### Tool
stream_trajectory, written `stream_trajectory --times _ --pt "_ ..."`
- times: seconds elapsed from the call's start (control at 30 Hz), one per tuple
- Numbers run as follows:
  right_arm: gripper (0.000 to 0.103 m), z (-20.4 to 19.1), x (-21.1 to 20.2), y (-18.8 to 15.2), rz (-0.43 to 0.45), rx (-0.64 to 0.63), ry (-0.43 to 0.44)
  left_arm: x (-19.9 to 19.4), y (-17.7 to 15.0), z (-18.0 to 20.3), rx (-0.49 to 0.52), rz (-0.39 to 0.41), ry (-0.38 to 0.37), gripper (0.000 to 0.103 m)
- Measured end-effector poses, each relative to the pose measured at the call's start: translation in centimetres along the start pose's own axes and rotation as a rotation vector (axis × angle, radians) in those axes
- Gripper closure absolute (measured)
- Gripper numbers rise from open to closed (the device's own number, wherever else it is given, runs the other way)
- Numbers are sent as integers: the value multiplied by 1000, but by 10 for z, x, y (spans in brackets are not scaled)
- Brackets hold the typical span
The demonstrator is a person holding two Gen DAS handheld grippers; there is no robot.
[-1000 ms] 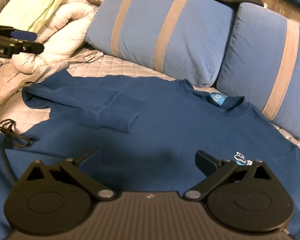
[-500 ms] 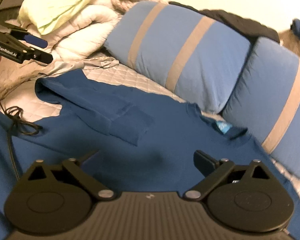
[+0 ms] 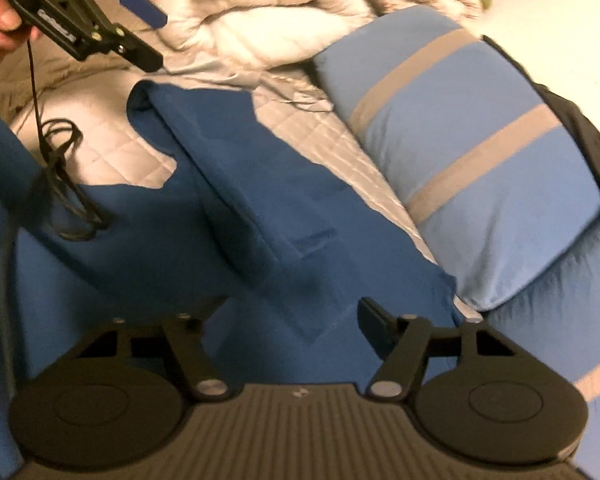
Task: Fold clothes
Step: 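Move the open right tool to the sweatshirt side edge, then grasp the sweatshirt side edge with the right tool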
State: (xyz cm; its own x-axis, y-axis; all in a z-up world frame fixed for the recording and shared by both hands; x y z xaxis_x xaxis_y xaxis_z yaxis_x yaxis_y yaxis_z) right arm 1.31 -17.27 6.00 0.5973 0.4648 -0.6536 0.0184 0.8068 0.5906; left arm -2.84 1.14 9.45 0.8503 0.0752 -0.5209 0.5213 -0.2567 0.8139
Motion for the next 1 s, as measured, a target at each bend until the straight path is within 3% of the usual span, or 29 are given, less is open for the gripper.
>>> stream_trajectory --times 0.2,0.27,0.4,0.47,0.57,0.83,0.93,1.0 --pt "37 -1 22 20 29 -16 81 -2 -9 -5 -5 -8 0 31" --pt "46 -1 30 25 29 -6 106 -1 -10 -7 -8 -11 -1 31" --pt "54 0 43 30 25 14 142 3 -15 -12 -21 -16 6 31" --pt "83 -3 46 27 9 6 165 6 -19 -14 -36 -24 14 31" --pt "96 -8 39 22 6 -10 185 9 -26 -17 -55 -39 19 31" --pt "97 -23 12 14 4 -106 222 13 -34 -26 -98 -61 27 31" --pt "72 -20 11 16 20 -98 208 11 -35 -26 -99 -65 20 31" --pt "69 -18 10 18 34 -95 198 10 -35 -25 -95 -67 15 31"
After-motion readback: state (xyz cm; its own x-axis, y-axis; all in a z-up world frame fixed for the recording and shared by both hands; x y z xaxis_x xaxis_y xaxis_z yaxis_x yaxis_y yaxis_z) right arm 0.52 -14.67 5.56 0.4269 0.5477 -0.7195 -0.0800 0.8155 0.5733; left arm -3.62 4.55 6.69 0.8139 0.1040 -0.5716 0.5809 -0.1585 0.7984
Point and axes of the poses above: each gripper's, at about its wrist camera, not at the fingertips, and x roughly the way its jaws point, z to its right, y to its top, the point moved 4 cm from there along x, roughly the way its jaws point, and after that the axes turned 3 degrees about -z, right-handed, at the moved point
